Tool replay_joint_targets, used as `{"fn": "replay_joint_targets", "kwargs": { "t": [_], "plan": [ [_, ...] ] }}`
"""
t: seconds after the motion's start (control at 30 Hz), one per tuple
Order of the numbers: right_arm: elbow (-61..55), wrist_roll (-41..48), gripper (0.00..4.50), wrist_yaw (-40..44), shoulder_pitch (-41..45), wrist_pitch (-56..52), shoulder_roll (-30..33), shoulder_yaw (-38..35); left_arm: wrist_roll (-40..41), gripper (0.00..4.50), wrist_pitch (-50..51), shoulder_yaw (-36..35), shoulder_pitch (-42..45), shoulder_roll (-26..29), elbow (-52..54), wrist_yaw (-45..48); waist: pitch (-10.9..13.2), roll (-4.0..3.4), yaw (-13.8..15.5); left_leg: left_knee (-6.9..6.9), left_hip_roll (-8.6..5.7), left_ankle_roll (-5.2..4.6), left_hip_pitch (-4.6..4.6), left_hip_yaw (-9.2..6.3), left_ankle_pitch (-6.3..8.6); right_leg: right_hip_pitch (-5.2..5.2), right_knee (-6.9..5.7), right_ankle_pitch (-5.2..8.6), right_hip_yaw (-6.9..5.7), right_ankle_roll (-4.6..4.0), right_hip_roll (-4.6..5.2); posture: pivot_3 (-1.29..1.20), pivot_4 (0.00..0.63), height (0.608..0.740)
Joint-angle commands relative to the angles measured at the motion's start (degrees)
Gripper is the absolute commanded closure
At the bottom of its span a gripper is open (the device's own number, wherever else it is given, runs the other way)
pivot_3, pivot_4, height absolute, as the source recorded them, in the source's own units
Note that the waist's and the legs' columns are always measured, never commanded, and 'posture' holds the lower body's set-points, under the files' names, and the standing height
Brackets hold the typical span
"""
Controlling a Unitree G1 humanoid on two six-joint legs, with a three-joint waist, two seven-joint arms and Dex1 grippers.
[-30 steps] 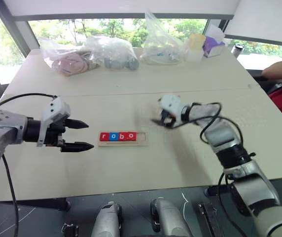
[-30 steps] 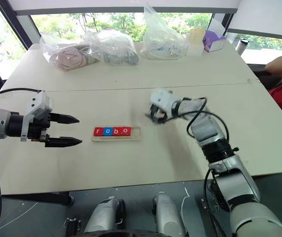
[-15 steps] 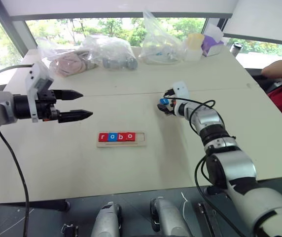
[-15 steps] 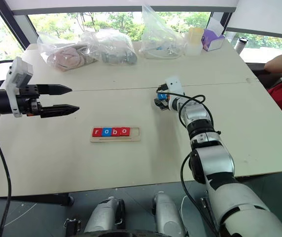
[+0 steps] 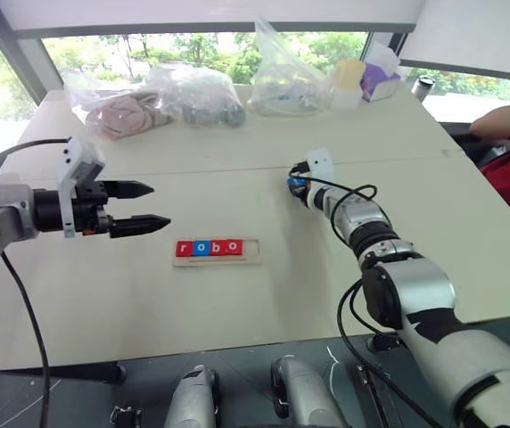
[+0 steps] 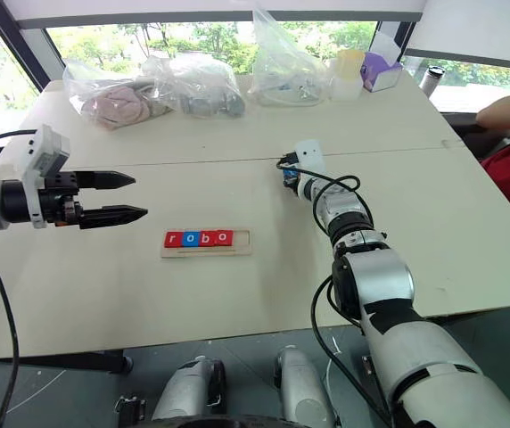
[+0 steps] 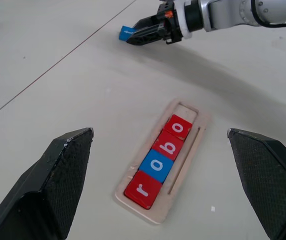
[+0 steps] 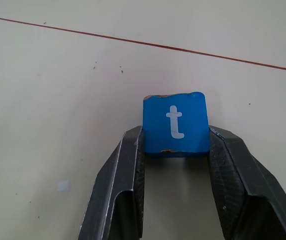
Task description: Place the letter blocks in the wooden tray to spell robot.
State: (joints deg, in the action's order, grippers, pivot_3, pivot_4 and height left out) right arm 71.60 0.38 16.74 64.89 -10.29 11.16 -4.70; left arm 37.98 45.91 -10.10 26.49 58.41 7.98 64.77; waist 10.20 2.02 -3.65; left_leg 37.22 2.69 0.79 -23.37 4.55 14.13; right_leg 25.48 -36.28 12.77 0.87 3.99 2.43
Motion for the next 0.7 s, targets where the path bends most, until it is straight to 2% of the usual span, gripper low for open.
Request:
{"fn": "replay_joint_targets", "kwargs": {
  "t": [0.03, 0.07, 0.2, 0.27, 0.3, 0.4, 0.47, 0.7],
  "plan": [
    [-5.9, 0.4, 3.35, -1.3, 0.0, 1.2, 1.2, -0.6, 0.8, 0.00, -0.1, -0.3, 0.0, 0.2, 2.6, 0.4, 0.0, 0.00, -0.2, -0.01, 0.00, 0.00, 0.00, 0.00, 0.00, 0.00, 0.00, 0.00, 0.00, 0.00, 0.00, 0.00, 0.150, 0.740],
    [-10.5, 0.9, 3.35, -1.5, -1.7, -0.6, 1.5, -0.9, 1.1, 0.00, 0.3, -0.3, -0.2, 0.2, 3.2, 0.5, 0.0, 0.00, -0.2, -0.01, 0.00, 0.00, -0.01, -0.01, 0.00, 0.01, 0.00, 0.00, 0.00, 0.01, 0.02, 0.00, 0.150, 0.740],
    [-57.4, 5.1, 3.35, -2.5, -22.8, -28.0, 0.3, 0.2, 2.8, 0.00, 1.8, 0.9, -0.9, -0.7, 6.3, 0.9, 0.0, -0.02, 0.8, -0.11, 0.05, 0.00, -0.04, -0.13, 0.00, 0.02, -0.02, -0.04, -0.05, 0.13, 0.10, 0.00, 0.150, 0.740],
    [-79.9, 8.0, 3.35, -8.2, -33.0, -48.3, -5.6, -2.9, 3.9, 0.00, 2.9, 2.2, 1.0, -2.5, 6.8, 0.3, 0.0, -0.04, 1.5, -0.12, 0.06, 0.00, -0.07, -0.16, 0.01, 0.05, -0.05, 0.02, -0.07, 0.20, 0.09, 0.00, 0.150, 0.740],
    [-87.0, 8.8, 3.35, -10.0, -35.9, -55.2, -7.8, -4.1, 4.0, 0.00, 3.2, 2.7, 1.6, -3.0, 6.8, 0.2, 0.0, -0.04, 1.6, -0.13, 0.08, 0.00, -0.10, -0.17, 0.01, 0.09, -0.07, 0.03, -0.13, 0.20, 0.08, 0.00, 0.150, 0.740],
    [-100.0, 9.8, 3.35, -11.7, -40.2, -68.3, -11.6, -4.8, 3.6, 0.00, 3.5, 3.7, 3.1, -3.2, 5.7, 1.2, 0.0, -0.08, 1.0, -0.03, 0.04, 0.01, -0.04, -0.14, 0.01, 0.12, -0.08, 0.00, -0.06, 0.13, 0.02, 0.00, 0.150, 0.740],
    [-105.3, 10.7, 3.35, -11.8, -41.9, -73.8, -13.0, -5.2, 3.3, 0.00, 3.4, 4.7, 4.7, -3.3, 3.9, 2.1, 0.0, -0.06, 1.1, 0.09, 0.04, 0.04, 0.05, -0.12, -0.03, 0.04, -0.01, -0.03, -0.03, -0.26, 0.00, 0.00, 0.150, 0.740],
    [-110.6, 9.4, 3.35, -14.2, -45.0, -80.3, -14.4, -3.4, -0.4, 0.00, 0.7, 9.0, 10.1, -4.0, -2.7, 6.0, 0.0, -0.05, 1.2, 0.12, 0.03, -0.01, 0.06, -0.12, -0.15, -0.05, 0.05, -0.11, -0.11, -0.44, 0.07, 0.00, 0.150, 0.740]
  ]
}}
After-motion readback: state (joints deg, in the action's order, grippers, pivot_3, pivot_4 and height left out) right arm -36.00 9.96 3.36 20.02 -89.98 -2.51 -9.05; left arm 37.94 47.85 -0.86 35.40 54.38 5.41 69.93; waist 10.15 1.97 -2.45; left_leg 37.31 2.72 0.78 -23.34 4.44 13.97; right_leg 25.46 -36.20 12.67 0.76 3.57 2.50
